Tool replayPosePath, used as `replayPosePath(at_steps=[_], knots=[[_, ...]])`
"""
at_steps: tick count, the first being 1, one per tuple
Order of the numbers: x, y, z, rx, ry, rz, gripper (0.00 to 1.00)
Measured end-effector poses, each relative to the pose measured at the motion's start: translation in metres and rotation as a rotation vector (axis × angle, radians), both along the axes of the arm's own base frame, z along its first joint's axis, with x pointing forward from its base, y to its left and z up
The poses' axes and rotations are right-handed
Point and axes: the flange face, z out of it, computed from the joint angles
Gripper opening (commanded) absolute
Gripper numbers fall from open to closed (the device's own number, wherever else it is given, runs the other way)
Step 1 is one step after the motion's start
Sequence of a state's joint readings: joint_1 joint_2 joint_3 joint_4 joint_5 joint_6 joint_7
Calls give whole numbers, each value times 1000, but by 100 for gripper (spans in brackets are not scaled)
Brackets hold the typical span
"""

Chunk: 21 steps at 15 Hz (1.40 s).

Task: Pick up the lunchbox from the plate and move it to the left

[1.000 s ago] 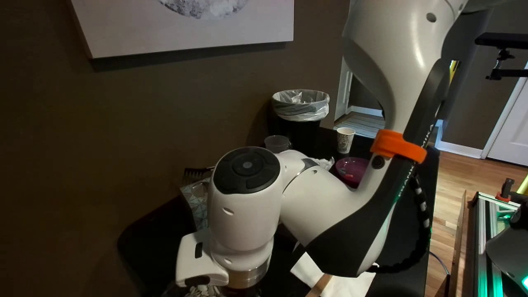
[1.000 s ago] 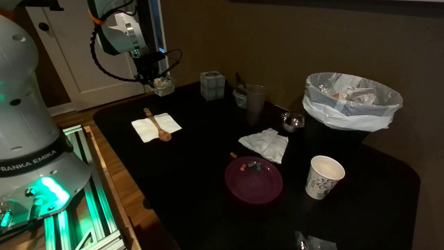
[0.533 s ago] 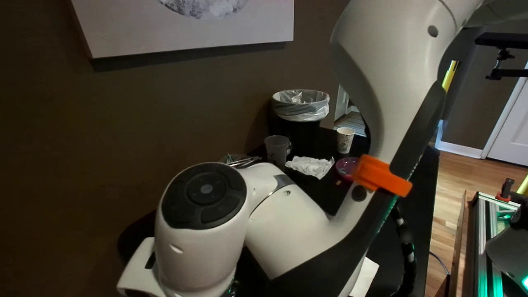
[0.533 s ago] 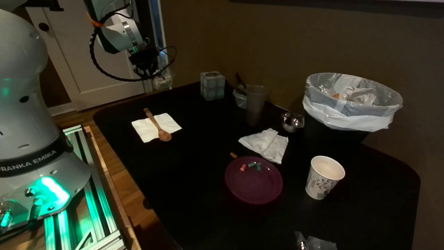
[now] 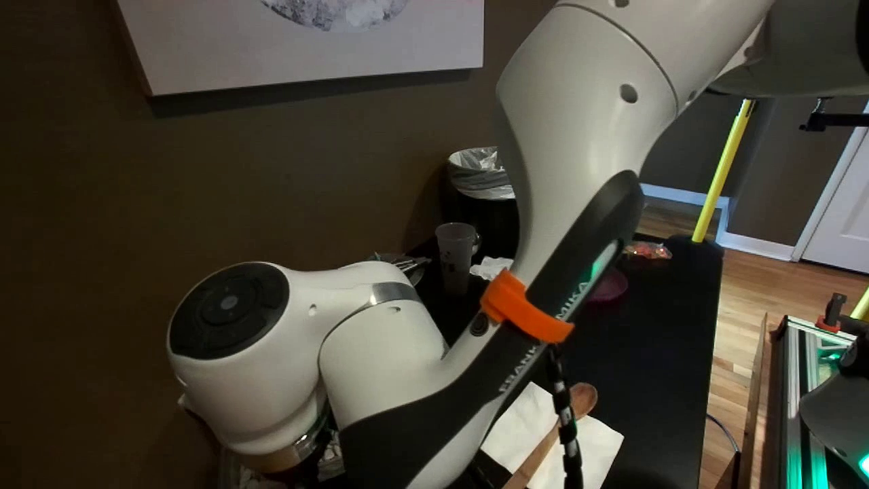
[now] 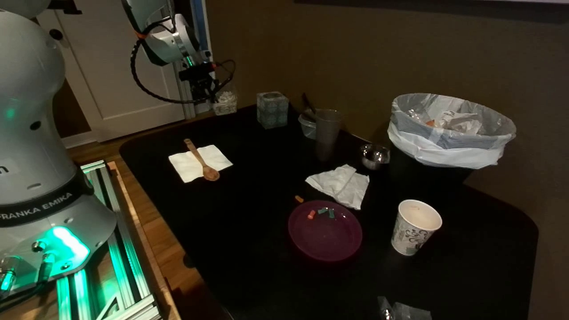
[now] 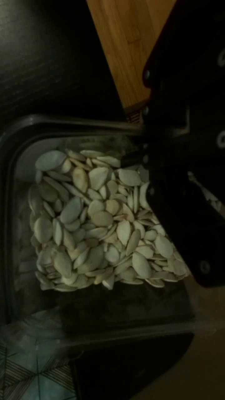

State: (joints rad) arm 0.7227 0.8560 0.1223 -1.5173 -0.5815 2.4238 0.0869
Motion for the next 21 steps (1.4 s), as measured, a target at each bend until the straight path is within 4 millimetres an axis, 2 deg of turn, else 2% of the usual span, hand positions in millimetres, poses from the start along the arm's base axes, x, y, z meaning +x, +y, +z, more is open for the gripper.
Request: replayPosePath(at_steps=[3, 8, 12, 18, 21], knots=[[13, -1, -4, 14, 37, 25, 1], [13, -3, -9, 18, 58, -48, 1], [17, -3, -14, -49, 90, -113, 1], [26, 21, -3, -72, 81, -103, 1], [39, 25, -7, -51, 93, -141, 1]])
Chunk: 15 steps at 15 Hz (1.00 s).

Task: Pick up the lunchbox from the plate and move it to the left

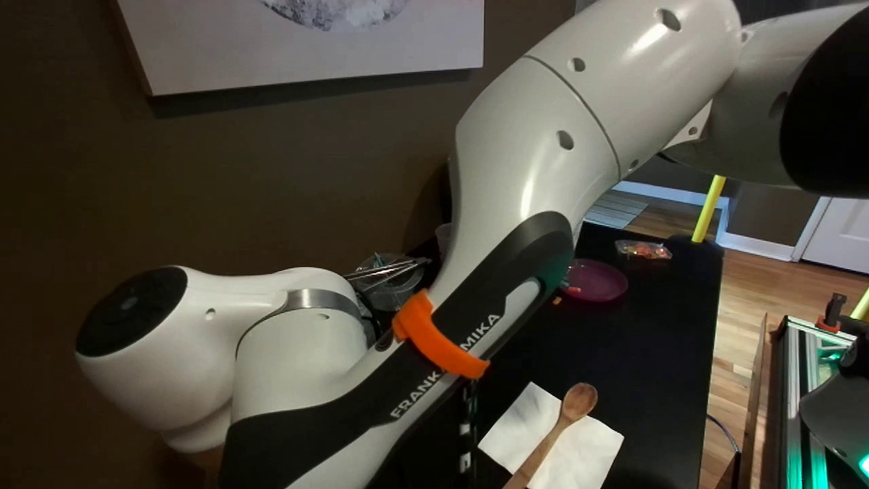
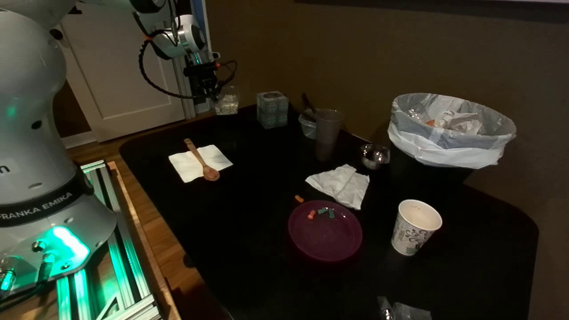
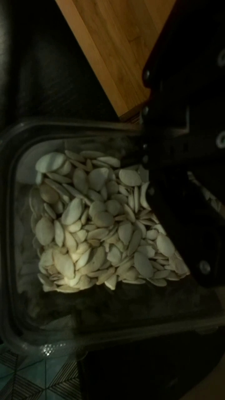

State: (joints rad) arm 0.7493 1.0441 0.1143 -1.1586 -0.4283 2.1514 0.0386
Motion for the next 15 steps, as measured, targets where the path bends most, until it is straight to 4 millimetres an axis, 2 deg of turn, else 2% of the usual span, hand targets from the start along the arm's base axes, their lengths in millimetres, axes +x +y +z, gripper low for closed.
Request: replayPosePath(at_steps=[6, 15], knots=[[27, -7, -10, -13, 50, -118, 1], [54, -13, -25, 85, 109, -238, 1]])
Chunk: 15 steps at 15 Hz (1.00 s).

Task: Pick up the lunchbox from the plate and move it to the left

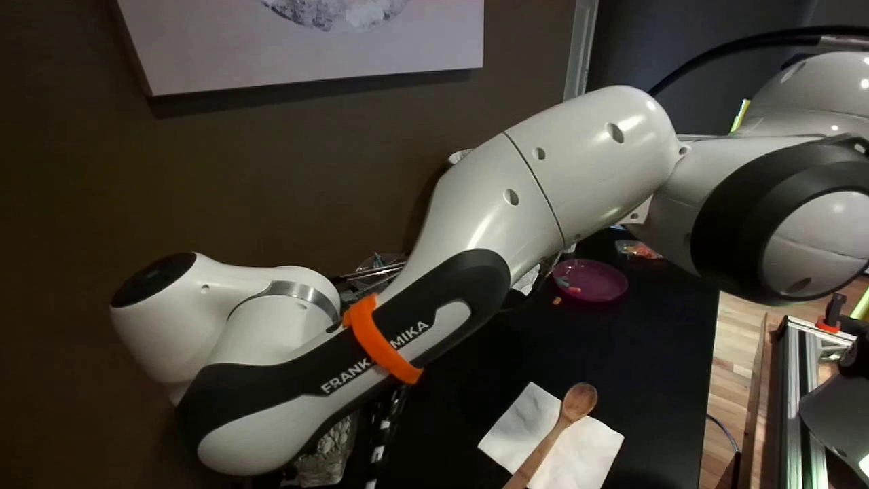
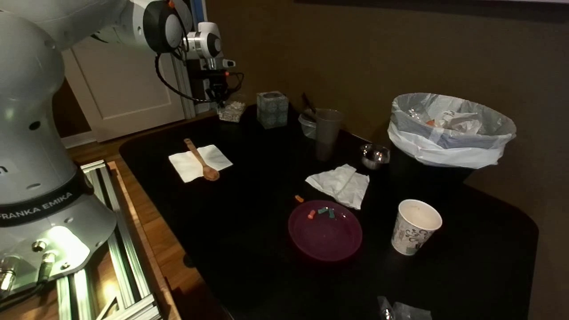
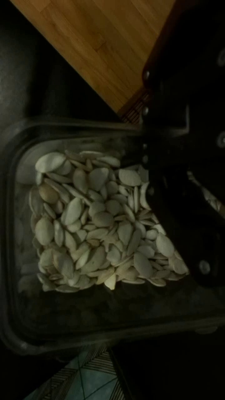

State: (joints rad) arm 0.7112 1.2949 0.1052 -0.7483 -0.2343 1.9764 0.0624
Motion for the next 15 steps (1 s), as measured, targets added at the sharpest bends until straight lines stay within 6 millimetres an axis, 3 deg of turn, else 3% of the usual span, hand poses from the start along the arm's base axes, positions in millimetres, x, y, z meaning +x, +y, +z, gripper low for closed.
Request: replayPosePath(at_steps=[7, 8, 9, 11, 15], knots=[[12, -7, -4, 2, -33, -59, 1], [13, -8, -5, -3, -41, -64, 7], [13, -8, -6, -9, -48, -67, 32], [14, -9, -7, -24, -67, -76, 35], [14, -7, -3, -50, -110, -91, 66]])
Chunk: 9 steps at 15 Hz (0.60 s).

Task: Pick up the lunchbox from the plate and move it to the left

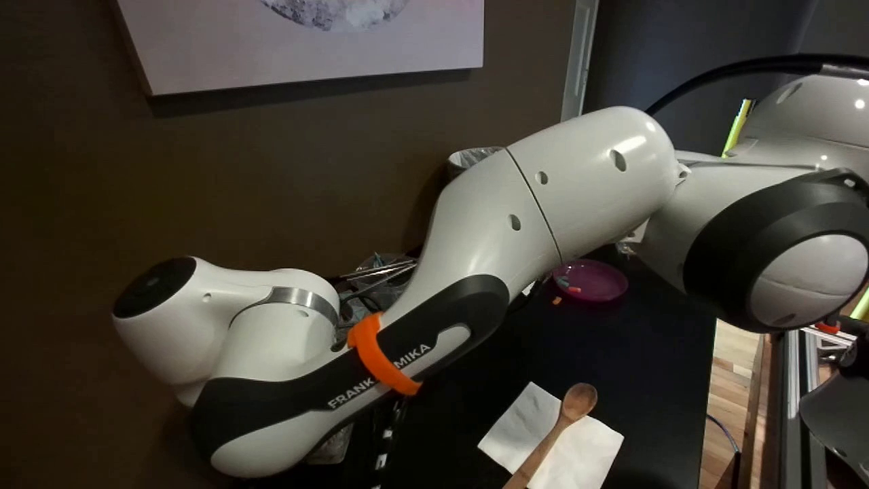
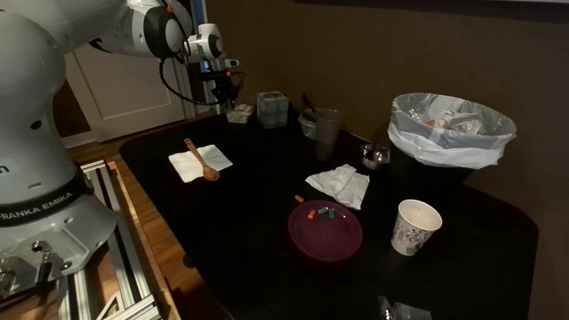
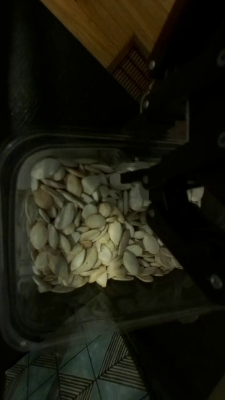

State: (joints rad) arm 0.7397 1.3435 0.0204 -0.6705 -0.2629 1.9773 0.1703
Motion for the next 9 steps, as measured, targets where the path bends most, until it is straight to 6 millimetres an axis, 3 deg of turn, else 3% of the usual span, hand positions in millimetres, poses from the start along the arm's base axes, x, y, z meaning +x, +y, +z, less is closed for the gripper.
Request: replayPosePath(at_steps=[5, 9], knots=[[-2, 10, 13, 1, -42, -4, 100], [-7, 23, 31, 16, -69, 10, 100]])
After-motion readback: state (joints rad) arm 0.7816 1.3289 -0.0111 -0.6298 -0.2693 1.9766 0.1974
